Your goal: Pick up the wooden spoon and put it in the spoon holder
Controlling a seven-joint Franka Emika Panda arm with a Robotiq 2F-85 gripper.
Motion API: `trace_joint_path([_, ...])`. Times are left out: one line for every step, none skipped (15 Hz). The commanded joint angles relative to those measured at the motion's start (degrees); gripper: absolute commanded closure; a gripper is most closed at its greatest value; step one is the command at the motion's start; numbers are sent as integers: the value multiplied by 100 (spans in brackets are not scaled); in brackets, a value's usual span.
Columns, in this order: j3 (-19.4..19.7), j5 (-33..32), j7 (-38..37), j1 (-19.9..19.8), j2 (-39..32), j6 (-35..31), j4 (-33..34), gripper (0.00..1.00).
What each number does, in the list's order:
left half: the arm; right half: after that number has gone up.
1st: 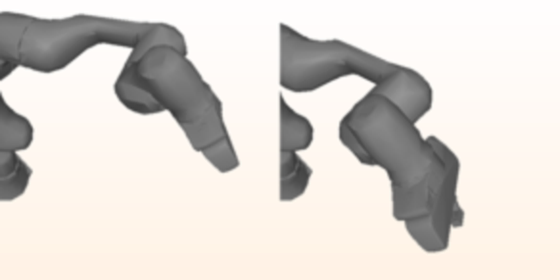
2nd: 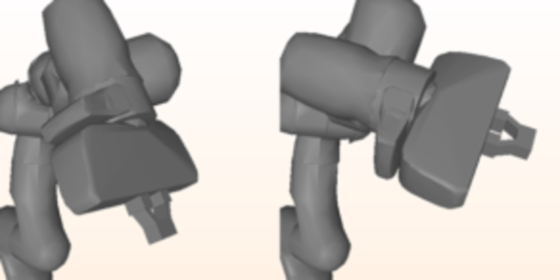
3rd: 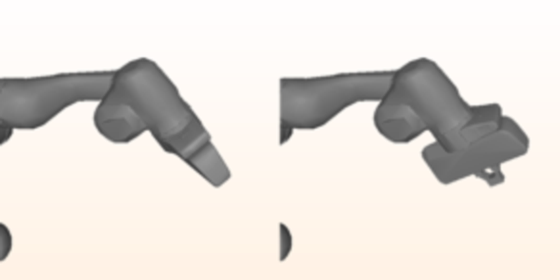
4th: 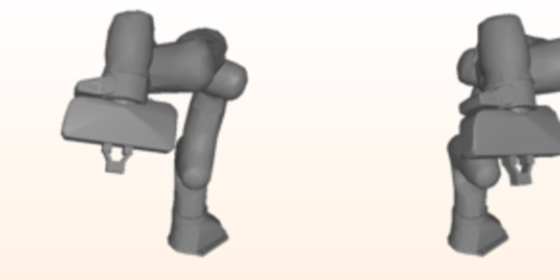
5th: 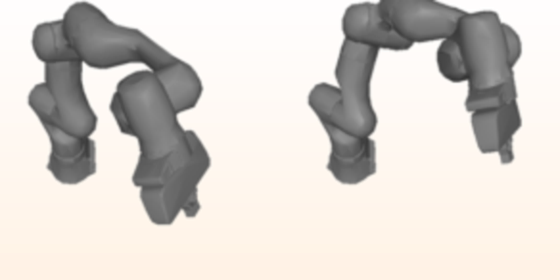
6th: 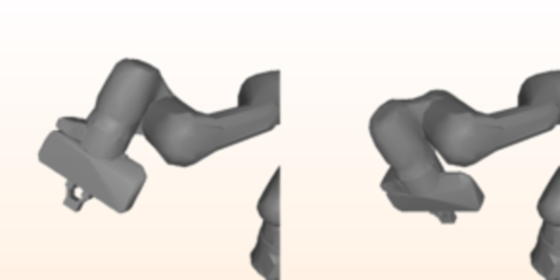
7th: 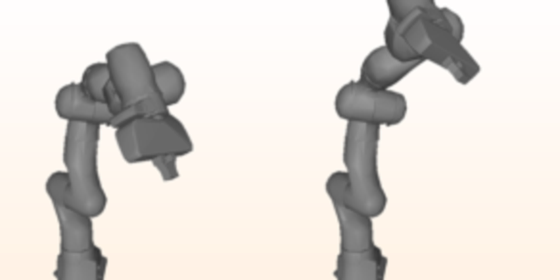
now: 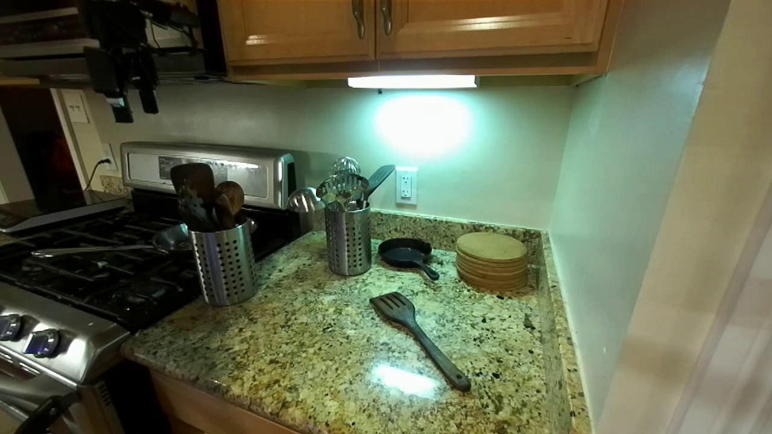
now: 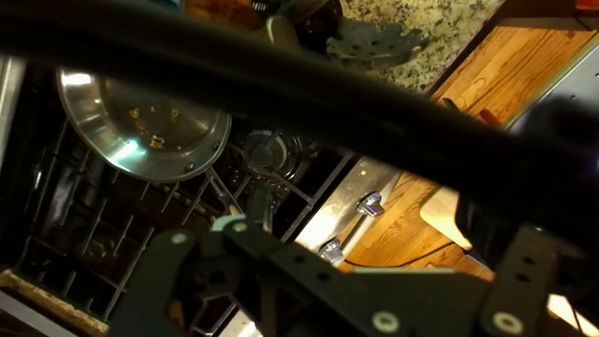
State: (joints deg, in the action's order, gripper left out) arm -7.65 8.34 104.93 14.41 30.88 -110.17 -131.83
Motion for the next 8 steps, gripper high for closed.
trace_joint_path([-1,143,-1105,68,816,18,-520,0])
trace_joint_path([-11,91,-1438,50,933,85,-563,0])
trace_joint_path([-15,38,-1748,31,1043,111,-613,0])
trace_joint_path([-15,-31,-2046,2,1142,136,-670,0])
trace_joint_path([-10,-87,-2345,-21,1226,154,-721,0])
trace_joint_path([13,-141,-2614,-50,1302,174,-780,0])
trace_joint_path([22,-215,-2880,-88,1364,194,-826,0])
trace_joint_path([56,-287,-3125,-122,1423,220,-878,0])
